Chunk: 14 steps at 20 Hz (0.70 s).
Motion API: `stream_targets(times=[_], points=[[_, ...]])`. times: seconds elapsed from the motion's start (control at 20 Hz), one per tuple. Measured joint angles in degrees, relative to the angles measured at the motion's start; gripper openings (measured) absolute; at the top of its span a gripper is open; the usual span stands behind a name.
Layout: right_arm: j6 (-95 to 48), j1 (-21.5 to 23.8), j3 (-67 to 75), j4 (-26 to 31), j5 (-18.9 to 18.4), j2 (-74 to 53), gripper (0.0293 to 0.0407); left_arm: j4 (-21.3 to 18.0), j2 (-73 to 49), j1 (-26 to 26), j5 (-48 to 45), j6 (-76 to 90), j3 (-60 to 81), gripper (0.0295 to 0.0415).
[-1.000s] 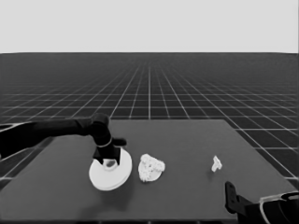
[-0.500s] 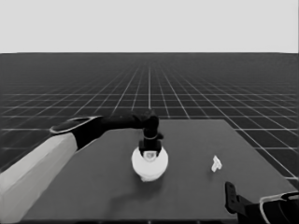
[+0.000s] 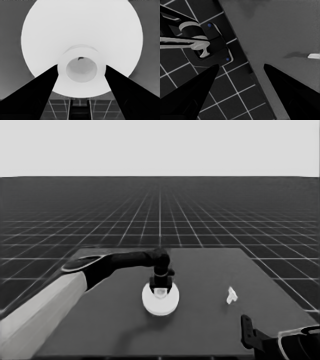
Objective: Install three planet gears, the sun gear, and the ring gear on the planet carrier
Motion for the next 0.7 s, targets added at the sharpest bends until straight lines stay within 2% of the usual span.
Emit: stream_targets(times=[0.7], points=[[0.0, 0.0, 0.0, 0.0, 0.0, 0.0, 0.0385, 0.03, -0.07, 0.8, -0.01, 5.29, -0.1, 0.0348]])
